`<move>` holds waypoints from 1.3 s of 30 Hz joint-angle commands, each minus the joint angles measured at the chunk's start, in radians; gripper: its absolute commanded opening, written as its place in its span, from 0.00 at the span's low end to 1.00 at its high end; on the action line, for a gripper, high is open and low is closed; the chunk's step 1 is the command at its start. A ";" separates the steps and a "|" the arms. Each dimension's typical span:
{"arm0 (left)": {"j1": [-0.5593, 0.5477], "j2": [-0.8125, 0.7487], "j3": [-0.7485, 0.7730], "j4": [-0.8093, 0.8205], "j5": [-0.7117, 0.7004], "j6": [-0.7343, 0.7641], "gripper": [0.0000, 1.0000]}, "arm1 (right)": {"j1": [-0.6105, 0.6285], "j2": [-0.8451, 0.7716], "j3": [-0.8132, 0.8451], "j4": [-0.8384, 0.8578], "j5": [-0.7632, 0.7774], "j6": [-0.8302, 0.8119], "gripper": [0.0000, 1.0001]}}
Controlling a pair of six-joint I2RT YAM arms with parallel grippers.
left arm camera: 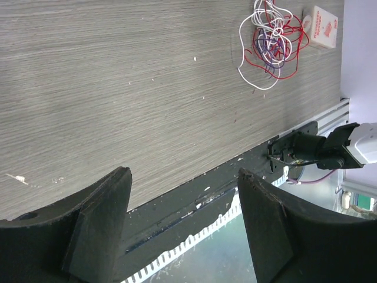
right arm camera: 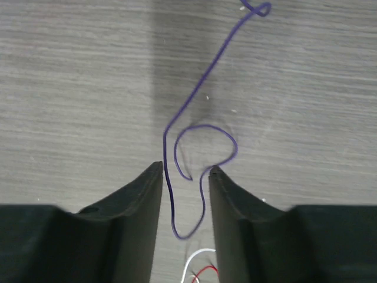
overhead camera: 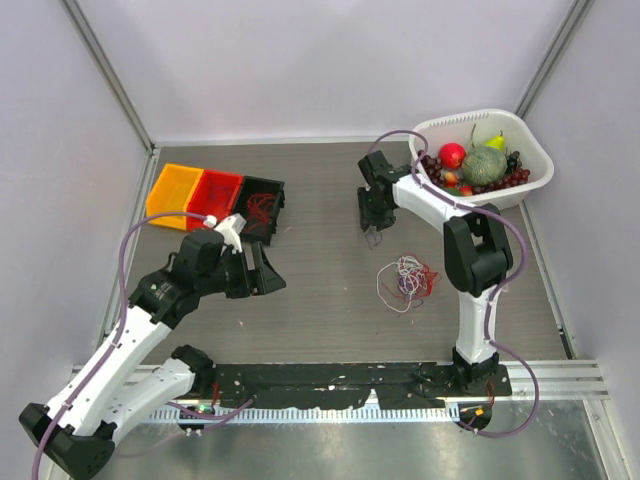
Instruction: Untangle the cables
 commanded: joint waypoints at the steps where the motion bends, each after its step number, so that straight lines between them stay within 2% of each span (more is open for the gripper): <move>1: -0.002 -0.017 0.020 -0.043 -0.009 -0.014 0.76 | 0.004 0.041 0.081 0.013 -0.022 -0.032 0.34; 2: -0.002 -0.015 0.021 -0.040 -0.012 -0.015 0.76 | 0.012 0.040 0.078 0.018 -0.031 -0.032 0.22; 3: -0.003 -0.014 0.021 -0.035 -0.015 -0.017 0.76 | 0.015 0.038 0.068 0.020 -0.042 -0.032 0.17; 4: -0.003 -0.012 0.021 -0.031 -0.019 -0.017 0.76 | 0.029 0.025 0.063 0.017 -0.042 -0.030 0.07; 6: -0.003 -0.004 0.024 -0.020 -0.028 -0.020 0.76 | 0.059 -0.010 0.035 0.013 -0.042 -0.017 0.01; 10: -0.002 0.006 0.046 0.031 -0.025 -0.022 0.76 | 0.187 -0.144 -0.087 0.053 -0.167 0.046 0.01; 13: -0.003 0.009 0.056 0.115 0.019 -0.005 0.76 | 0.296 -0.253 -0.201 0.152 -0.358 0.138 0.01; 17: -0.003 0.006 0.063 0.262 0.105 -0.002 0.76 | 0.317 -0.349 -0.334 0.335 -0.607 0.282 0.01; 22: -0.002 0.049 0.052 0.460 0.279 -0.020 0.76 | 0.308 -0.446 -0.454 0.507 -0.797 0.388 0.01; 32: -0.017 0.184 0.089 0.633 0.430 0.015 0.78 | 0.268 -0.561 -0.475 0.506 -0.913 0.388 0.01; 39: -0.025 0.229 0.066 0.749 0.537 -0.008 0.73 | 0.205 -0.580 -0.454 0.503 -1.010 0.373 0.01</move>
